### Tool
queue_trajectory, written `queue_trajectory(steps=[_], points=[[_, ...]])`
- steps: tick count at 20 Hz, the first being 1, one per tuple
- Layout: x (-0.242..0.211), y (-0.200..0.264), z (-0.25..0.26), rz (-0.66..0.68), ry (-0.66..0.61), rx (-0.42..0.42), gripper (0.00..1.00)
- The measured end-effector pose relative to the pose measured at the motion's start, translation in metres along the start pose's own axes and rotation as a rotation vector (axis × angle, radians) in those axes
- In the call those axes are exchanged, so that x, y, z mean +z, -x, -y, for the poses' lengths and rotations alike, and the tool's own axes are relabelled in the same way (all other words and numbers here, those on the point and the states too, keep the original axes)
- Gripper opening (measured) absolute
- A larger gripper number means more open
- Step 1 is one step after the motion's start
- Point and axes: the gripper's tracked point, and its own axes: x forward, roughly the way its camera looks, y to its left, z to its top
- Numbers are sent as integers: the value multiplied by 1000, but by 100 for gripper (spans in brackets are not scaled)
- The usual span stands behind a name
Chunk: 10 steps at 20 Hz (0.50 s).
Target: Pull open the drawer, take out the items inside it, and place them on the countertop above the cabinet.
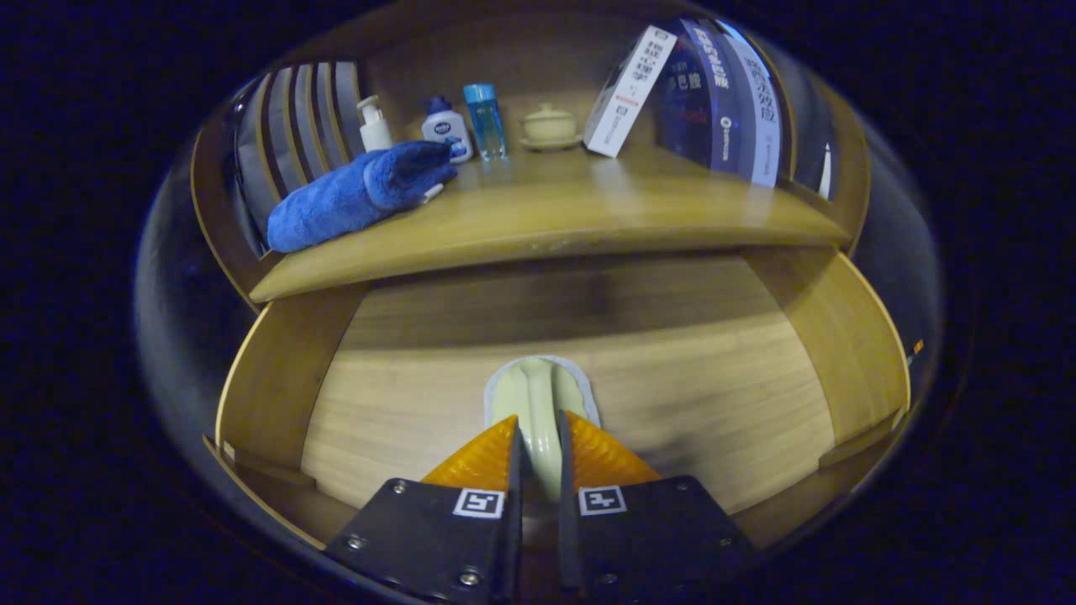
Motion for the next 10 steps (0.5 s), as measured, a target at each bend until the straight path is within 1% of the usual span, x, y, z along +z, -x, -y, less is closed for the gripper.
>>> queue_trajectory(steps=[3, 4, 7, 8, 10], points=[[1, -1, -2, 20, 20, -36, 18], [4, -1, 0, 37, 31, -60, 18], [7, 1, -5, 57, 76, -73, 18], [10, 5, -7, 70, 82, -79, 9], [17, 11, -14, 100, 88, -60, 9]])
